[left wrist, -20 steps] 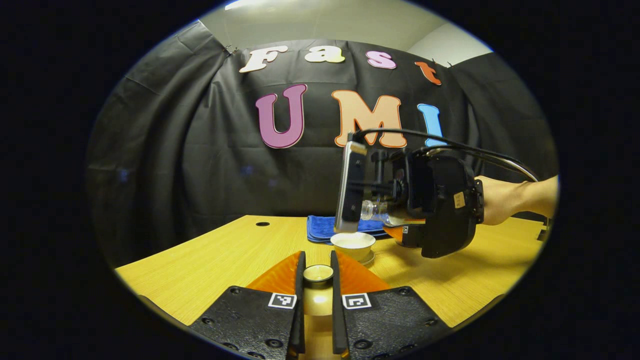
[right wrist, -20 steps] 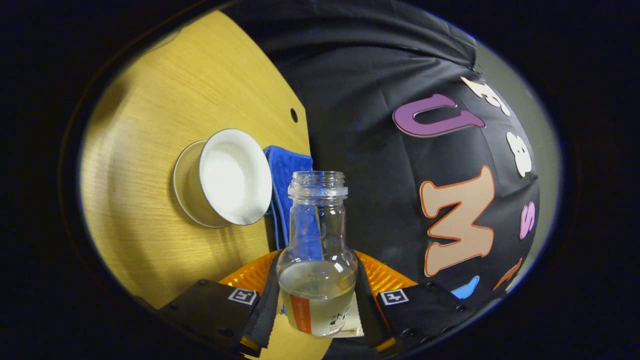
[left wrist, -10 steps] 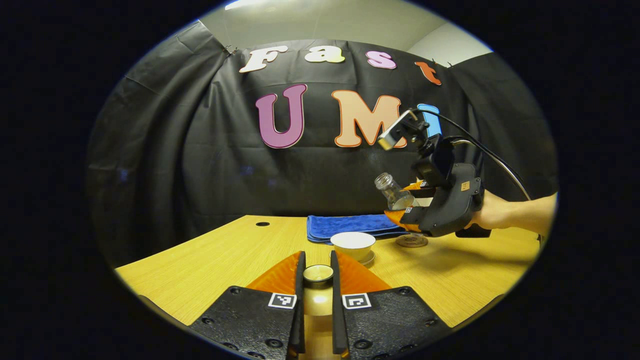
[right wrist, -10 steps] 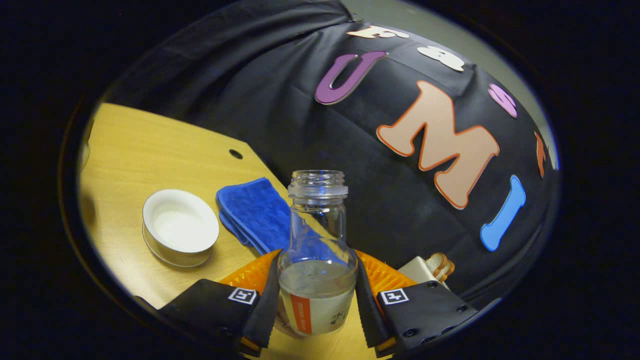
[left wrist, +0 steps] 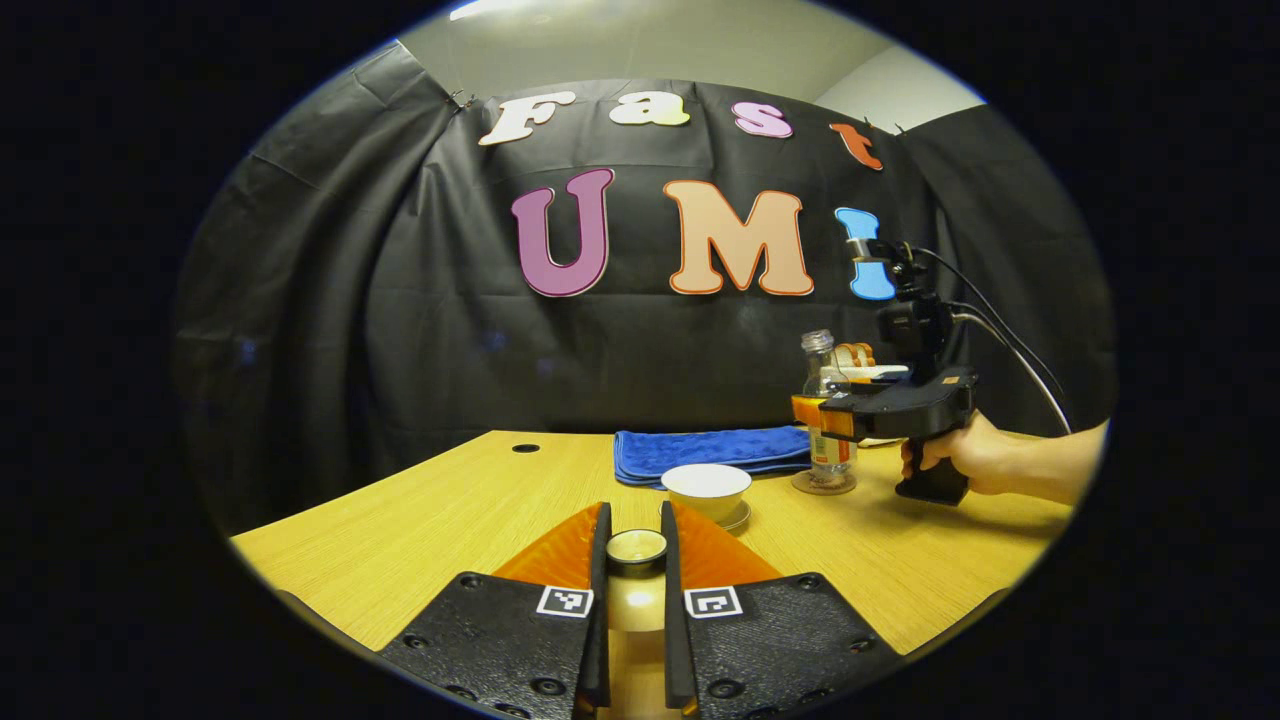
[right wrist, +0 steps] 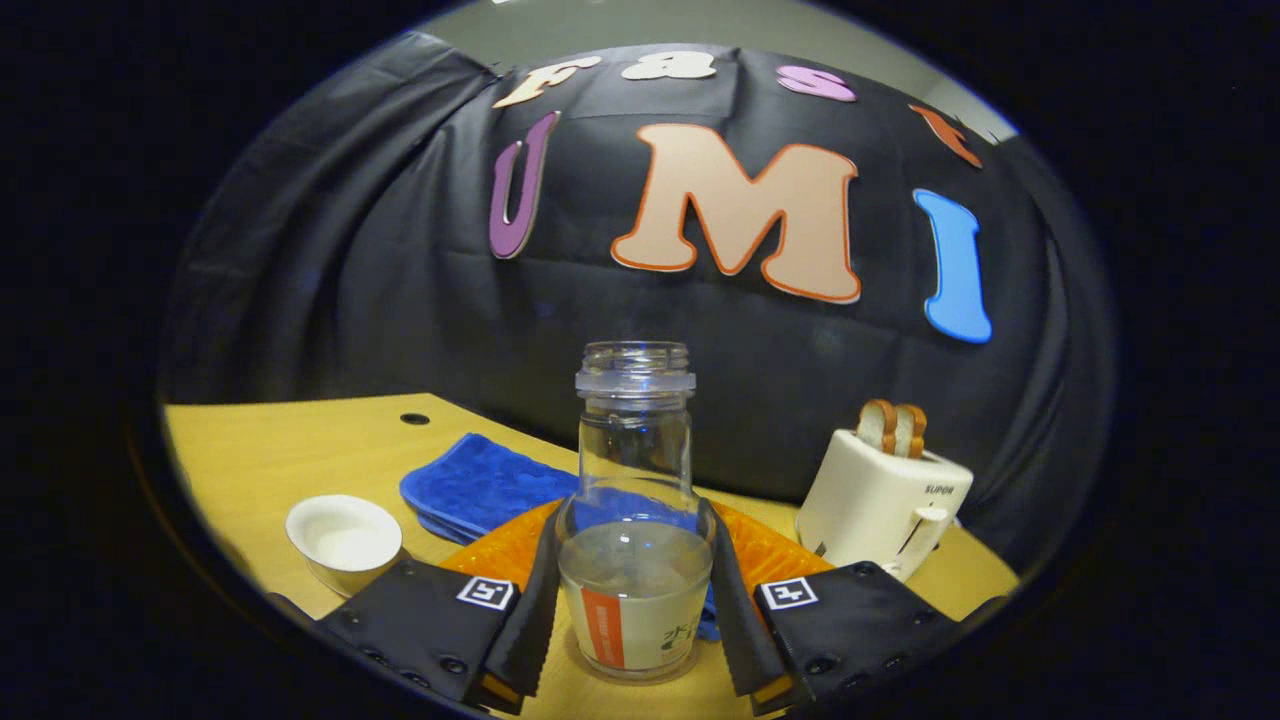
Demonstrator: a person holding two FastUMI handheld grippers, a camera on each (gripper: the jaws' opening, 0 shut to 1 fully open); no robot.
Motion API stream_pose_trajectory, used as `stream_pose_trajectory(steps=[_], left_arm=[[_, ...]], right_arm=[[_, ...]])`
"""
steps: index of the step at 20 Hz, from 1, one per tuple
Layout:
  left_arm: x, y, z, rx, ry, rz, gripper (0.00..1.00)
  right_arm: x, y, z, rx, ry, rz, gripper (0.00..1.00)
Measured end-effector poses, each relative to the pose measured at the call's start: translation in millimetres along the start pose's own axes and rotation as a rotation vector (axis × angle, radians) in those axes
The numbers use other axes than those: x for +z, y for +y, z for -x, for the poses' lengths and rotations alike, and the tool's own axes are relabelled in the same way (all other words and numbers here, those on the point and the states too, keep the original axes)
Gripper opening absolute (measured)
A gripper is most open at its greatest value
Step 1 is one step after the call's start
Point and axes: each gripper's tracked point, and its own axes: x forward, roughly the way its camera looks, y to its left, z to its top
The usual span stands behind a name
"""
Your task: Open the teacup lid with one hand, grasp the water bottle and pour water into the teacup with the other hand; after pouring, place the water bottle on the coaster and then close the teacup lid.
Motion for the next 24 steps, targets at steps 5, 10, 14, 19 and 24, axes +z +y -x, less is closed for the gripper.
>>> stream_pose_trajectory(steps=[5,10,14,19,24], left_arm=[[0,0,0,0.000,-0.001,0.000,0.18],[0,0,0,0.001,0.000,0.000,0.19],[0,1,0,0.001,-0.001,0.000,0.18],[0,1,0,0.001,-0.001,0.000,0.18],[-1,1,-1,0.007,0.001,0.000,0.18]], right_arm=[[-4,-9,3,-0.025,-0.009,-0.080,0.73],[-8,-14,-5,-0.029,-0.030,-0.098,0.75],[-15,-16,-8,-0.044,-0.015,-0.112,0.74],[-22,-27,-6,-0.053,-0.033,-0.149,0.75],[-20,-27,-5,-0.056,-0.073,-0.141,0.74]])
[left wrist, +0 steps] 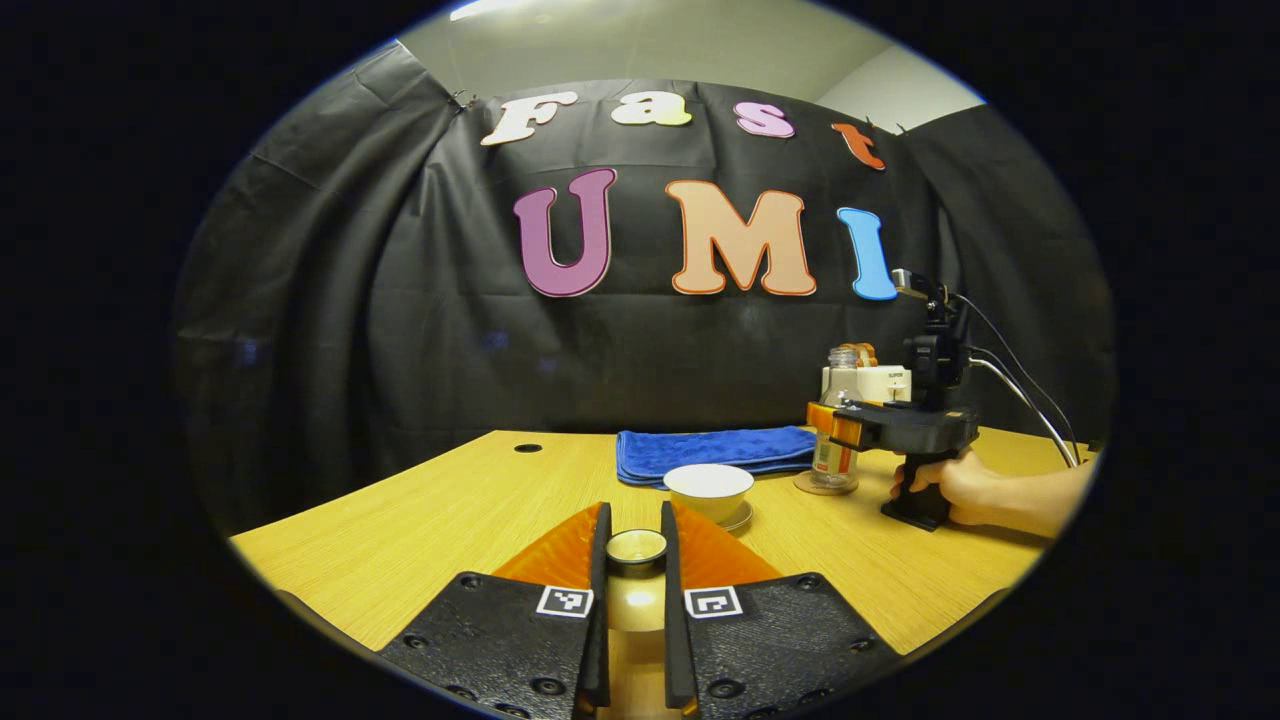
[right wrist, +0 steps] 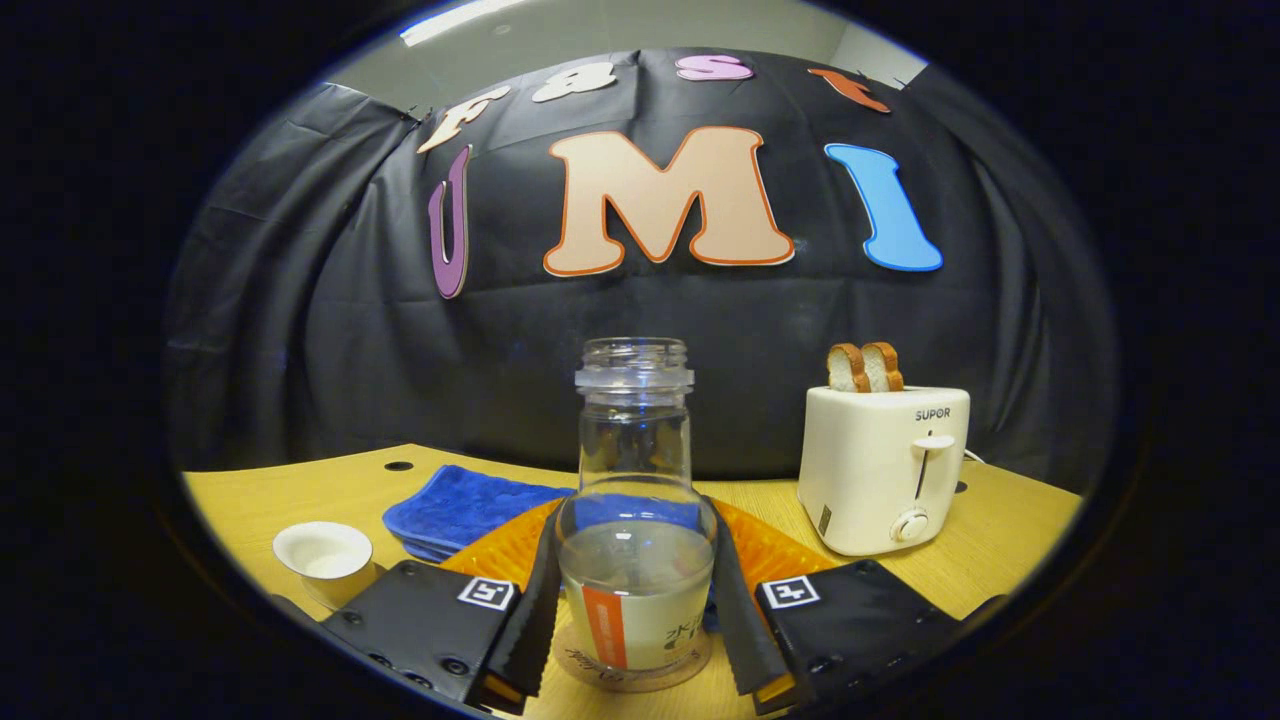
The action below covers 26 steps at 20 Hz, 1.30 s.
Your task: Open the teacup lid with one hand, grasp the water bottle and pour water into the teacup with the other hand; after pouring, place the water bottle on the coaster and then close the teacup lid.
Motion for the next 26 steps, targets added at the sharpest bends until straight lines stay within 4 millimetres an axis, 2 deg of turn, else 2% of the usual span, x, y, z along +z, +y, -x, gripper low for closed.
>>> stream_pose_trajectory(steps=[5,7,8,11,12,13,15,18,19,22,23,26], left_arm=[[0,1,0,0.002,0.000,0.000,0.19],[0,0,0,0.002,0.000,0.000,0.18],[0,0,-1,0.001,-0.002,0.000,0.18],[0,-3,-4,-0.015,-0.001,0.000,0.18],[0,-4,-8,-0.018,0.000,0.001,0.19],[2,-8,-16,-0.023,0.002,-0.001,0.18],[3,-12,-28,-0.041,0.000,0.001,0.18],[2,-23,-46,-0.077,0.002,-0.001,0.19],[1,-27,-52,-0.094,0.000,-0.002,0.18],[2,-41,-71,-0.150,-0.002,-0.002,0.18],[1,-43,-78,-0.161,0.000,0.000,0.18],[0,-48,-97,-0.175,0.007,-0.002,0.18]], right_arm=[[-6,-2,-1,-0.020,0.026,0.000,0.80],[-3,-5,1,-0.038,0.024,0.000,0.79],[-4,-6,1,-0.045,0.024,0.001,0.89],[-3,-5,5,-0.048,0.023,0.001,0.82],[-2,-5,7,-0.046,0.021,0.003,0.89],[-2,-3,10,-0.041,0.019,0.002,0.86],[-3,-2,17,-0.034,0.021,0.001,0.89],[-2,2,25,-0.025,0.020,0.002,0.87],[-2,2,29,-0.025,0.019,0.002,0.90],[-1,2,37,-0.021,0.019,0.002,0.86],[-1,3,41,-0.021,0.021,0.002,0.90],[0,2,54,-0.005,0.022,0.000,0.83]])
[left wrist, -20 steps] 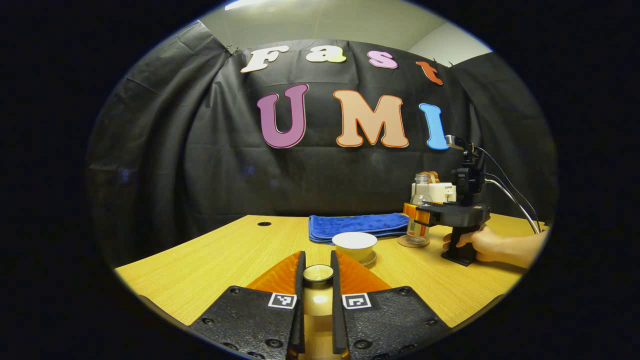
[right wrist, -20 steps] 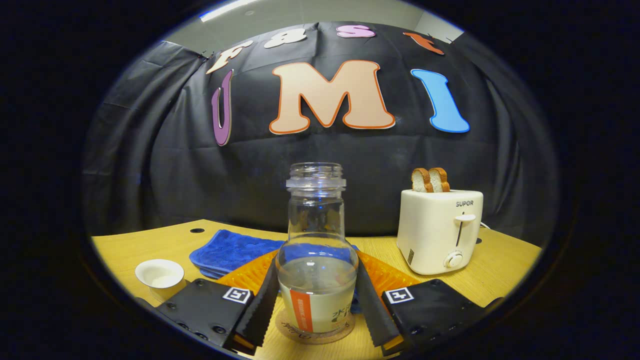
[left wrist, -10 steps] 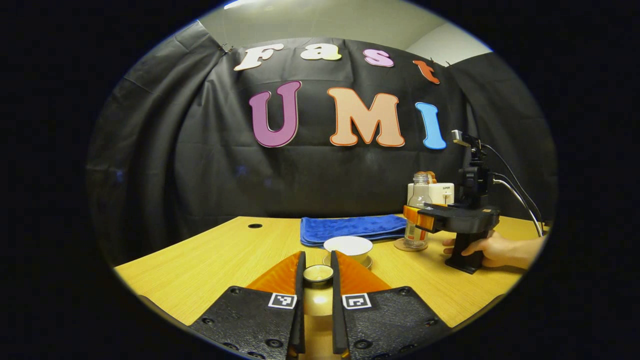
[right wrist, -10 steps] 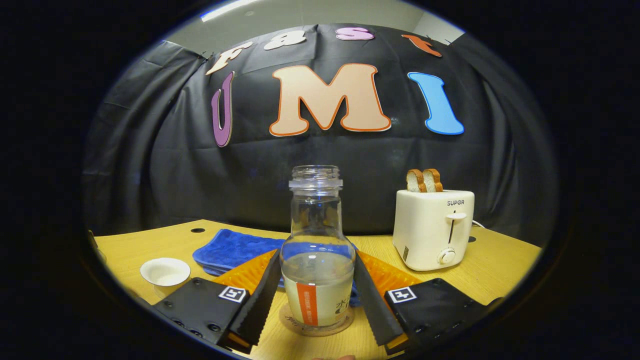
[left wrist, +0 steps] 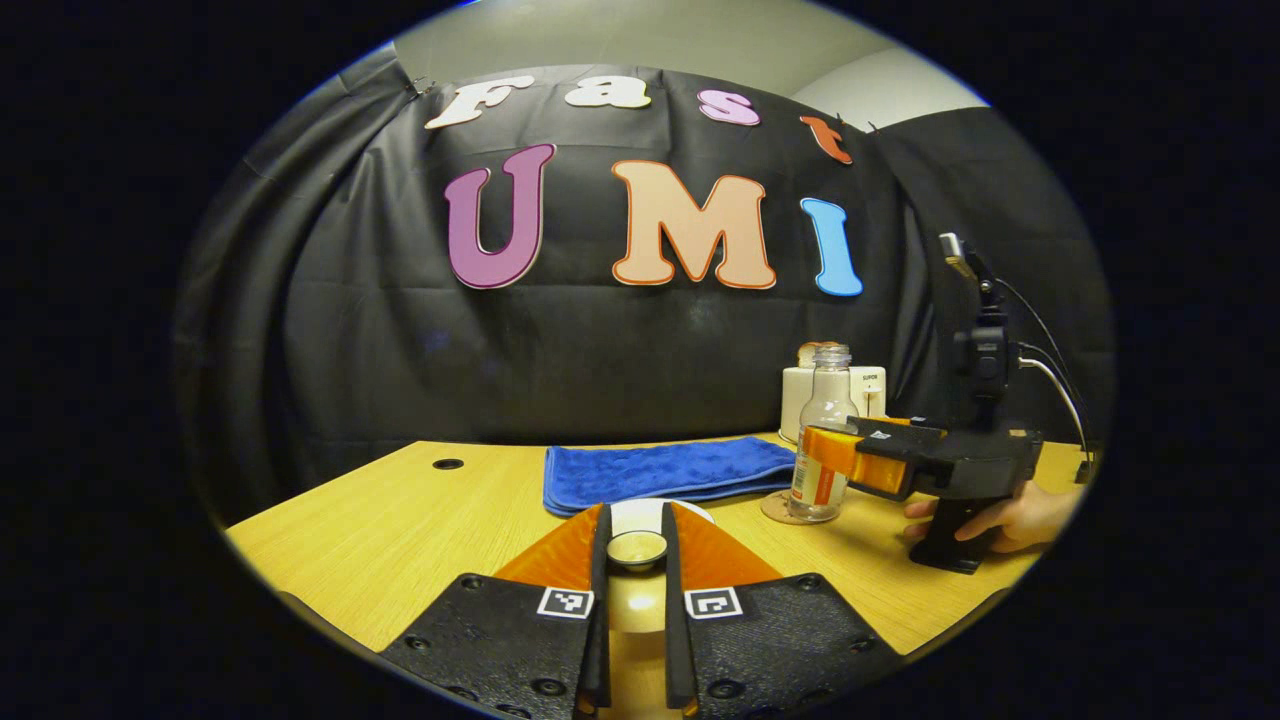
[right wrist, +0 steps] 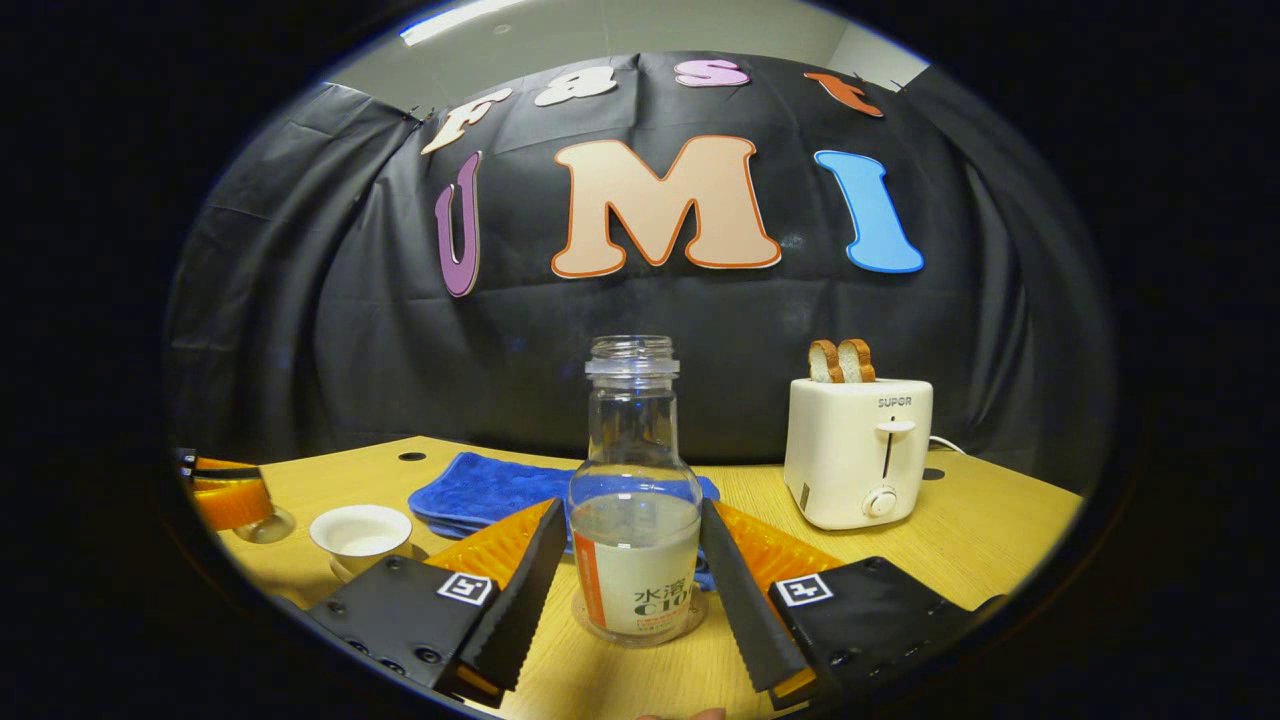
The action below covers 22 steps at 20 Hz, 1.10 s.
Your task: Open the teacup lid with one hand, grasp the water bottle and pour water into the teacup with the other hand; after pouring, place the water bottle on the coaster and then close the teacup lid.
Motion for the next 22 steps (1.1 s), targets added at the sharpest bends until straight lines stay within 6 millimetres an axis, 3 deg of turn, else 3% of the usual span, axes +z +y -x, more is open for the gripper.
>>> stream_pose_trajectory(steps=[7,11,13,17,22], left_arm=[[0,2,-40,0.008,0.001,-0.007,0.18],[-10,-2,-57,0.009,0.060,-0.035,0.18],[-11,-4,-64,0.009,0.076,-0.057,0.19],[-15,-2,-73,0.029,0.101,-0.079,0.19],[-25,-3,-77,0.039,0.158,-0.105,0.19]], right_arm=[[2,-21,50,0.029,-0.003,-0.001,0.87],[4,-37,73,0.026,-0.005,-0.001,0.82],[3,-41,80,0.032,-0.003,-0.001,0.86],[3,-43,86,0.047,-0.003,-0.001,0.83],[3,-42,88,0.055,-0.002,-0.001,0.86]])
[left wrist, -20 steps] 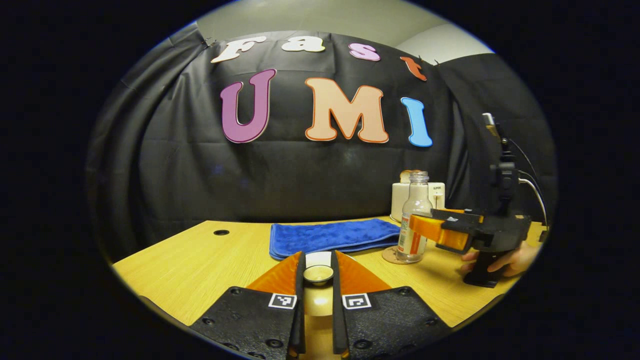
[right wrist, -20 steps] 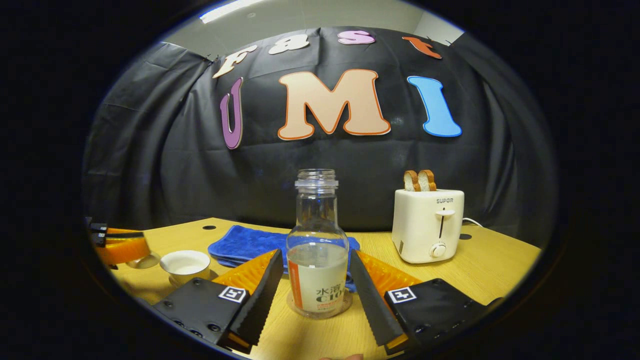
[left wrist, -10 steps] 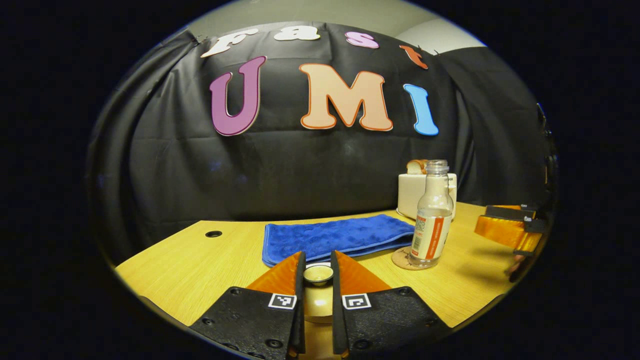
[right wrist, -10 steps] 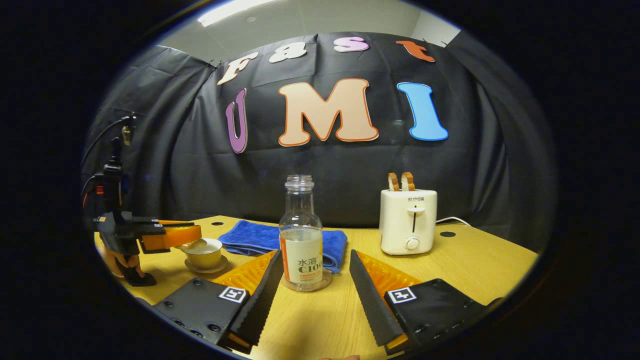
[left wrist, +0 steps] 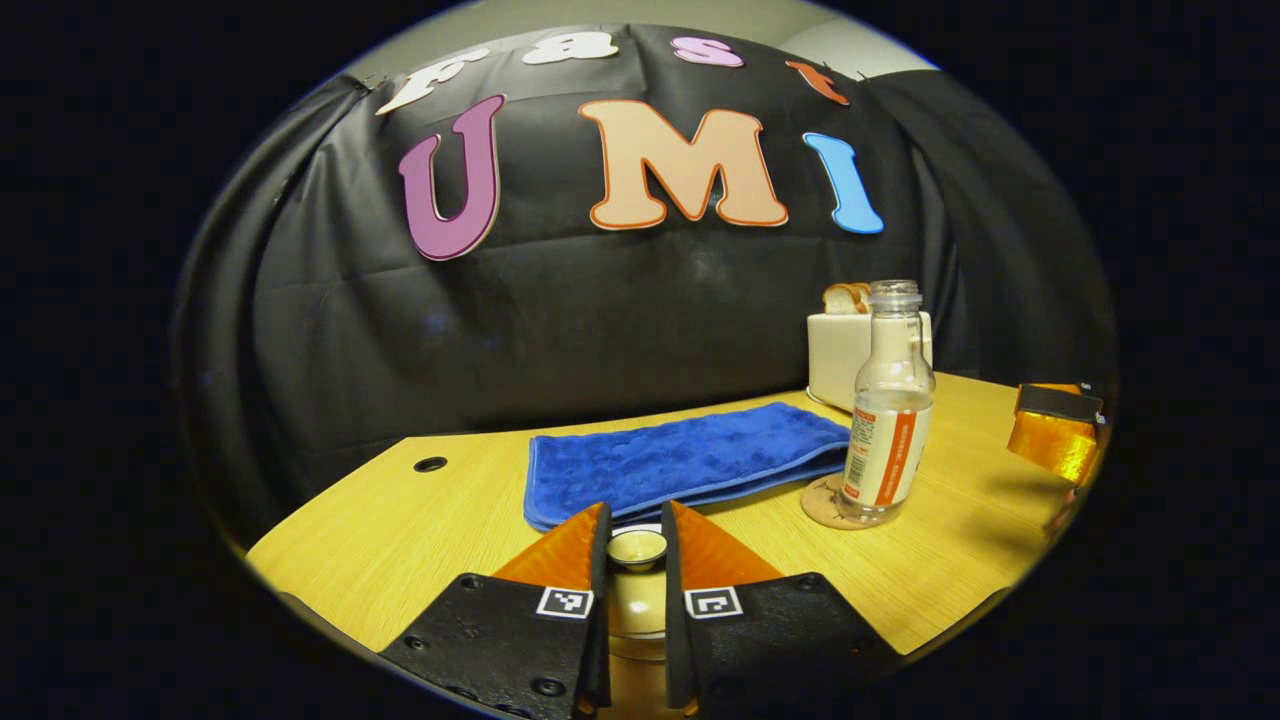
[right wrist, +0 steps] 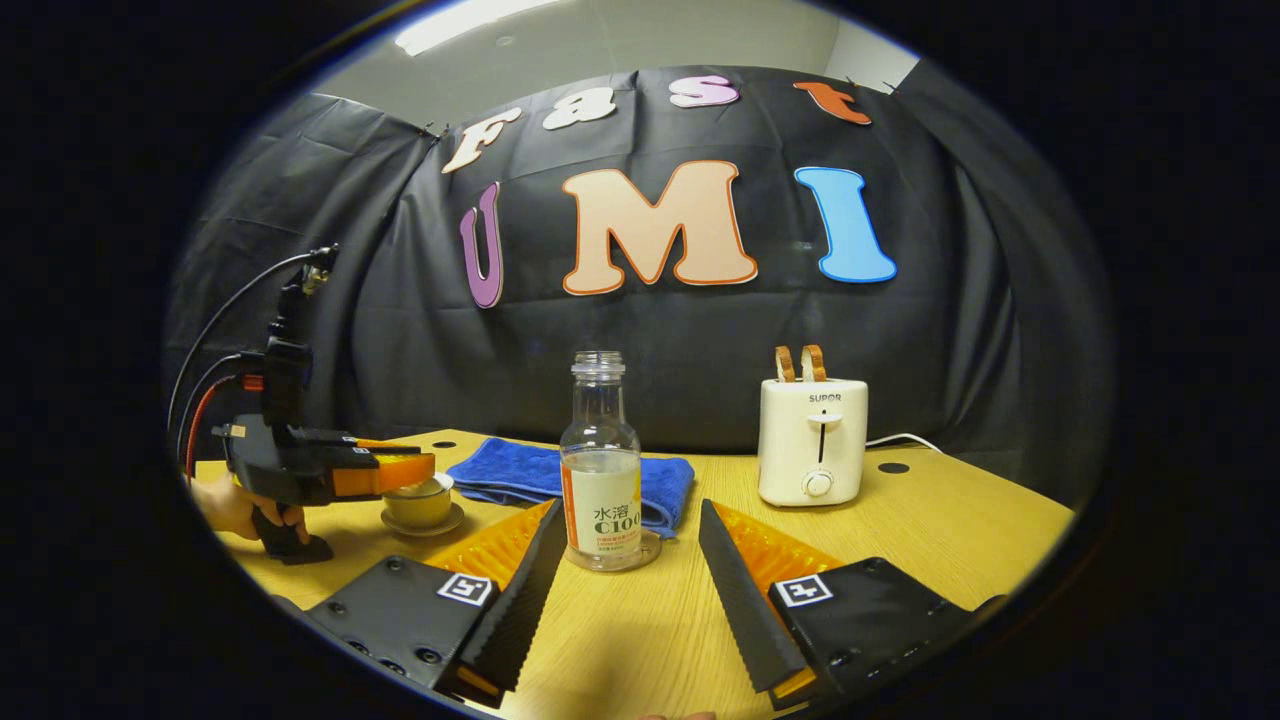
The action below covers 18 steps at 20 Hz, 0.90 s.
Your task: Open the teacup lid with one hand, grasp the water bottle and pour water into the teacup with the other hand; after pouring, place the water bottle on the coaster and then close the teacup lid.
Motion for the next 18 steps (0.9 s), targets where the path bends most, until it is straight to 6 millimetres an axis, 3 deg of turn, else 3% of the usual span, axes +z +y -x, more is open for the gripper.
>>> stream_pose_trajectory(steps=[7,9,12,14,16,18], left_arm=[[1,0,-1,0.013,-0.002,0.005,0.25],[1,5,1,0.037,-0.006,0.006,0.25],[4,11,7,0.059,-0.033,0.032,0.63],[12,15,14,0.066,-0.087,0.058,0.78],[23,25,23,0.097,-0.160,0.094,0.81],[12,29,34,0.121,-0.138,0.119,0.83]], right_arm=[[0,0,0,-0.002,0.001,0.000,0.82],[0,1,0,-0.003,0.000,0.000,0.86],[1,-2,1,-0.015,0.000,0.002,0.86],[1,-3,2,-0.019,0.000,0.002,0.86],[0,-5,4,-0.030,0.000,0.002,0.82],[1,-8,8,-0.045,-0.001,0.003,0.83]])
